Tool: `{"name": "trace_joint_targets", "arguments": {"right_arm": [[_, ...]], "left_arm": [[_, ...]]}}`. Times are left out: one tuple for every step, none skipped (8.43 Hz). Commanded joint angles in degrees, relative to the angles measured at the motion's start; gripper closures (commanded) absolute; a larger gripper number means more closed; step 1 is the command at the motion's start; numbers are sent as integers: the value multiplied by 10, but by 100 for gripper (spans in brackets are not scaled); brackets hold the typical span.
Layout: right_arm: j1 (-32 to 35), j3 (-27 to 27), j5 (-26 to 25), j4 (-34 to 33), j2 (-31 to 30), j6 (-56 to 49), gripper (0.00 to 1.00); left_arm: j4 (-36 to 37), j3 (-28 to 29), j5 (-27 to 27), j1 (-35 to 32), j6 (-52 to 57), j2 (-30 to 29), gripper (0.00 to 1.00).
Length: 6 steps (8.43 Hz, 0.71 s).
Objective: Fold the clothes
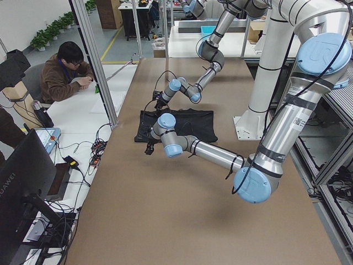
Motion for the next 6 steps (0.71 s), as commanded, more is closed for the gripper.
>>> {"name": "trace_joint_targets", "arguments": {"right_arm": [[-3,-38,-13,21,22,4,6],[-1,-41,-13,21,22,3,6],[0,-46,-13,20,22,1,6],[2,-46,-13,20,20,-1,6],[6,-53,-13,20,18,-2,6],[18,-57,-11,20,18,-23,6]], "left_arm": [[0,0,0,0,0,0,0],[0,0,0,0,0,0,0],[0,1,1,1,0,-1,0],[0,6,1,2,0,-3,0],[0,6,1,3,0,-4,0],[1,6,4,3,0,-7,0]]}}
